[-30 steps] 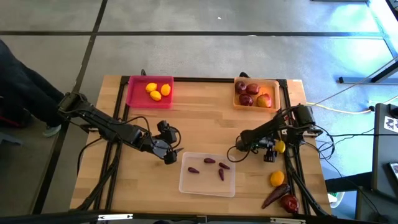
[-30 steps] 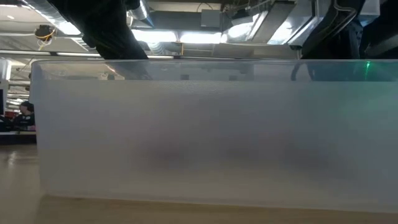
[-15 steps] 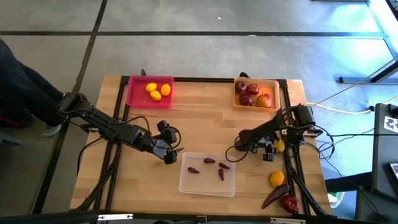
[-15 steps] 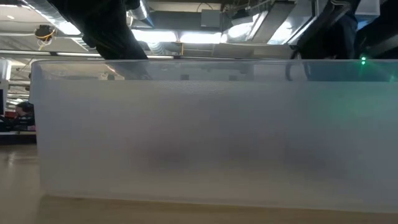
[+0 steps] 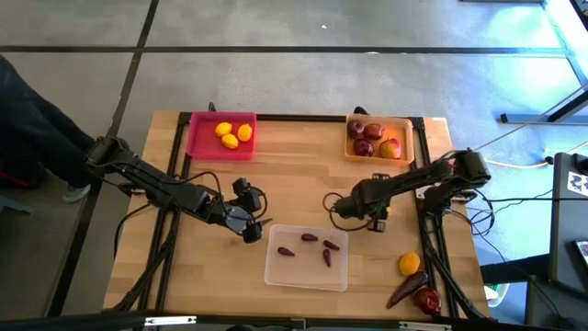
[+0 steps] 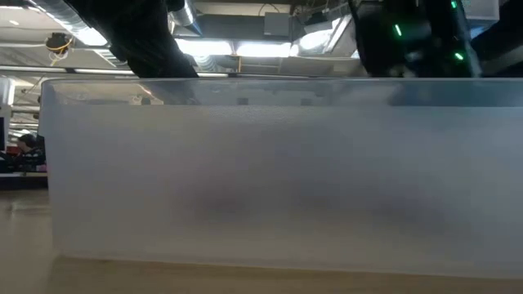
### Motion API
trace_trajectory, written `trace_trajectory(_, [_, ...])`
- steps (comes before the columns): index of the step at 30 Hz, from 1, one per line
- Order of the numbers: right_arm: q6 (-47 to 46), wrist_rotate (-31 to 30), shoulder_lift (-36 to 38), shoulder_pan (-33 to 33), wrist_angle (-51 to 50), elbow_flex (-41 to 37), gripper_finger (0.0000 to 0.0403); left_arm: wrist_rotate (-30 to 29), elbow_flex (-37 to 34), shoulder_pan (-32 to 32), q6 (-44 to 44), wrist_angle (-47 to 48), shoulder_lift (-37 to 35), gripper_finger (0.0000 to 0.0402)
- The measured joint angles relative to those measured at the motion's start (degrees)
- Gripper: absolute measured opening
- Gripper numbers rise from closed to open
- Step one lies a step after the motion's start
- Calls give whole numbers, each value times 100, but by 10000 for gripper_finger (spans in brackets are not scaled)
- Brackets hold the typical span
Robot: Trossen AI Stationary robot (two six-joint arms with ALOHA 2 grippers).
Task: Sort produce into baskets
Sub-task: Put the lemon into the red bin
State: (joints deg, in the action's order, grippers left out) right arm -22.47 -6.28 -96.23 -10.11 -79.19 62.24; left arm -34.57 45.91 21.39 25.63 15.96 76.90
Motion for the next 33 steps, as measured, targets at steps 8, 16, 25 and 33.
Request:
trace_trajectory(8, [-270, -1047, 298, 0, 813, 844, 163, 2, 0, -13, -86, -359, 2, 392])
trace_trajectory(16, [241, -1478, 320, 13, 2722, 1053, 163, 0, 0, 0, -1108, -959, 2, 392])
trace_trajectory(25, [875, -934, 320, 155, 5104, 1053, 163, -17, 0, -4, -2326, -1487, 23, 392])
trace_trajectory(33, [916, 187, 320, 305, 6474, 1053, 163, -116, 2, 0, -3521, -2122, 150, 392])
